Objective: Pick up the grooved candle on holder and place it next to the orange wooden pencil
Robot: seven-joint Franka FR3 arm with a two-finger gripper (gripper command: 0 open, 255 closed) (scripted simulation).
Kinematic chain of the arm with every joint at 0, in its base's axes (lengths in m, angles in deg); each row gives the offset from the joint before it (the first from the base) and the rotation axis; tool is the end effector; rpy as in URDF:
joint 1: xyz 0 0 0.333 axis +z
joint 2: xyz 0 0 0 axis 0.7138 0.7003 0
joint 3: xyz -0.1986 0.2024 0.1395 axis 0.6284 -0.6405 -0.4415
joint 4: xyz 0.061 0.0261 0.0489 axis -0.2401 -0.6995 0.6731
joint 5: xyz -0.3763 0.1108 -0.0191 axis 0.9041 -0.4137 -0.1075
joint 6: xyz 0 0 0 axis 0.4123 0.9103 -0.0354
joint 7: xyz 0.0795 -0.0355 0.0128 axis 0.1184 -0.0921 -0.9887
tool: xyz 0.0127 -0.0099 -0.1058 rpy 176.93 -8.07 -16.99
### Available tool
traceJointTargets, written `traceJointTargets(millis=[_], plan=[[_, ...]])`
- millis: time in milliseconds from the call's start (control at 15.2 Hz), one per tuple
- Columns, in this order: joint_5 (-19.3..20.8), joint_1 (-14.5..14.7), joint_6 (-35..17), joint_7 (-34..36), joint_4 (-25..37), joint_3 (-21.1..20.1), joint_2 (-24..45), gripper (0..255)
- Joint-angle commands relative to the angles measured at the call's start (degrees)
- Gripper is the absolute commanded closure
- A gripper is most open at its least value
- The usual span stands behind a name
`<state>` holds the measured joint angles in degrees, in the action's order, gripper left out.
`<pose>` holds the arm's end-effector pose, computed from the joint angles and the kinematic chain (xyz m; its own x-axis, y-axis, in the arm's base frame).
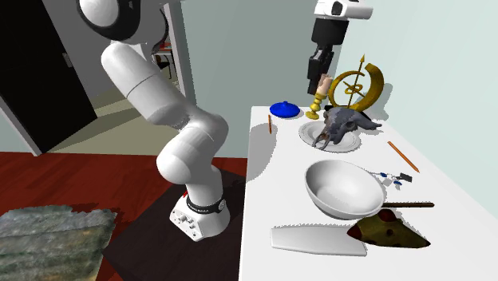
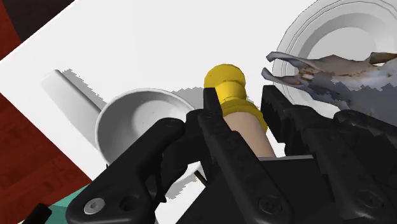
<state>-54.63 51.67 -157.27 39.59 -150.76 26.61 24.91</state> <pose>0.2661 0.2247 0.6222 0.9884 -0.1389 -0.0621 -0.1371 -0.9901 0.0311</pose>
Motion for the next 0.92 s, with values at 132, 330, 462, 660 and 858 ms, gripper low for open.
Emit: traceJointTargets(millis=[132, 330, 462, 660, 858], plan=[[0.7, -1.6, -2.8, 3.1, 6.6, -4.0, 8.9, 255], [2.3, -2.8, -4.1, 6.0, 12.5, -7.2, 16.1, 255], [3.9, -3.3, -4.7, 8.3, 16.9, -9.4, 21.2, 255], [7.4, -3.7, -4.9, 12.2, 24.2, -12.8, 29.4, 255], [12.3, -2.8, -4.1, 16.5, 32.7, -15.8, 38.6, 255]])
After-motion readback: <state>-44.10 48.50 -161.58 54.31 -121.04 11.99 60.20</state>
